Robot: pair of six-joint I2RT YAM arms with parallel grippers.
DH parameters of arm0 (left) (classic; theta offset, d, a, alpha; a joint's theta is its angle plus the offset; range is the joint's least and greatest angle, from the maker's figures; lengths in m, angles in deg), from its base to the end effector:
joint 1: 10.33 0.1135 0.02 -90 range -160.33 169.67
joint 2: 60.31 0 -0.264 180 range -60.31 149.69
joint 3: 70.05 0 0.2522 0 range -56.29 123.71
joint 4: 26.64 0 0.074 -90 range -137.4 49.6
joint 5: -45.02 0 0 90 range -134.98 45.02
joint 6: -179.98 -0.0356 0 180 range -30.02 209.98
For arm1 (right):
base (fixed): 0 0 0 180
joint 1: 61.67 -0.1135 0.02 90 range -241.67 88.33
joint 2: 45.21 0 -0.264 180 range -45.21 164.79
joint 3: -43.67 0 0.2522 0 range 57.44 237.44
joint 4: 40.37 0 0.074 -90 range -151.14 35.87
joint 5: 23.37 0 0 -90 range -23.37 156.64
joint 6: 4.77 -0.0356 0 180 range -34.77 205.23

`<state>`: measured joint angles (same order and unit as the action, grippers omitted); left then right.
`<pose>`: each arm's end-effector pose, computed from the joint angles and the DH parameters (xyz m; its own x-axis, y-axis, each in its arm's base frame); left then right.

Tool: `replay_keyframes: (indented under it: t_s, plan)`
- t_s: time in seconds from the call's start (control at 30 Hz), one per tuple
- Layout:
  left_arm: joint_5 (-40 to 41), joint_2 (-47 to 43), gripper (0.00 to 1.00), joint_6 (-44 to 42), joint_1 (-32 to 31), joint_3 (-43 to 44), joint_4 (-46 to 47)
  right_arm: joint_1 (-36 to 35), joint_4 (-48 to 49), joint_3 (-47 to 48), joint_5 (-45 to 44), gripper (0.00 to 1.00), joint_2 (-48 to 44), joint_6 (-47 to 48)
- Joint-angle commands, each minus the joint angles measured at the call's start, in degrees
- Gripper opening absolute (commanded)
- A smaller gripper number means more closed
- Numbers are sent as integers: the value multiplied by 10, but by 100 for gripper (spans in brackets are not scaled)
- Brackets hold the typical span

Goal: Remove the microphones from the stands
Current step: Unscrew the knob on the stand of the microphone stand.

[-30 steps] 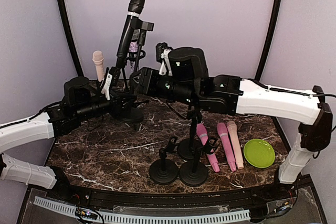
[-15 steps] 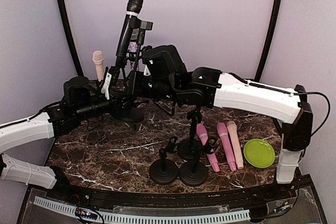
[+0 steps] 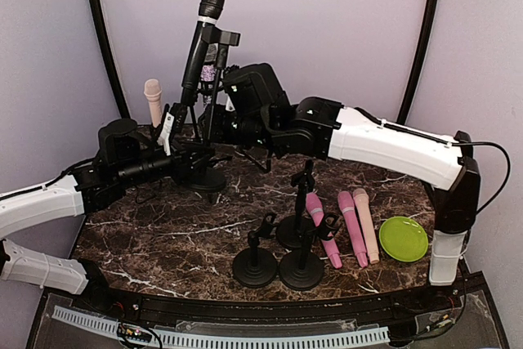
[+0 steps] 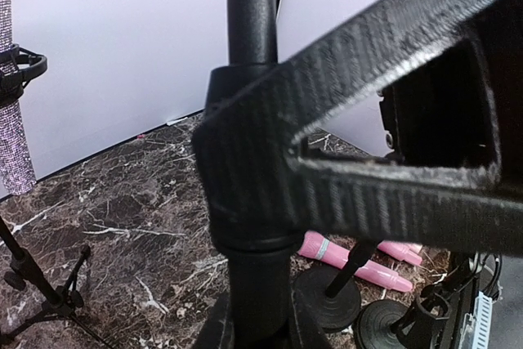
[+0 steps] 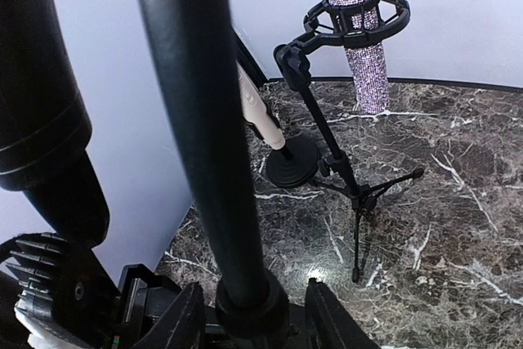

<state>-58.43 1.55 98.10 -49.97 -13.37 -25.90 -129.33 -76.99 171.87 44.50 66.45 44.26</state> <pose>0.1911 -0.1690 0.3151 -0.1719 -0.0360 -0.9845 0.7826 0.6020 -0.1586 0.1871 0.4201 0.3939 -0.5721 0.2057 -0.7940 -0.4598 0.7212 0.5182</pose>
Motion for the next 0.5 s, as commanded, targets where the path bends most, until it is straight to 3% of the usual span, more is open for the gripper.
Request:
replay_keyframes:
  t_s: [0.0,0.17,0.3,0.47]
  plan:
    - [-17,-11,0,-5,-2,3,68,7,13,16,0,38,6,9]
    - [-22,-14,0,-9,-1,5,68,9,34,-8,21,29,-6,29]
    - [-52,-23,0,-18,-1,7,73,14,104,-78,63,21,-61,78]
    - [-163,-28,0,-15,2,12,98,26,207,-193,184,19,-152,145]
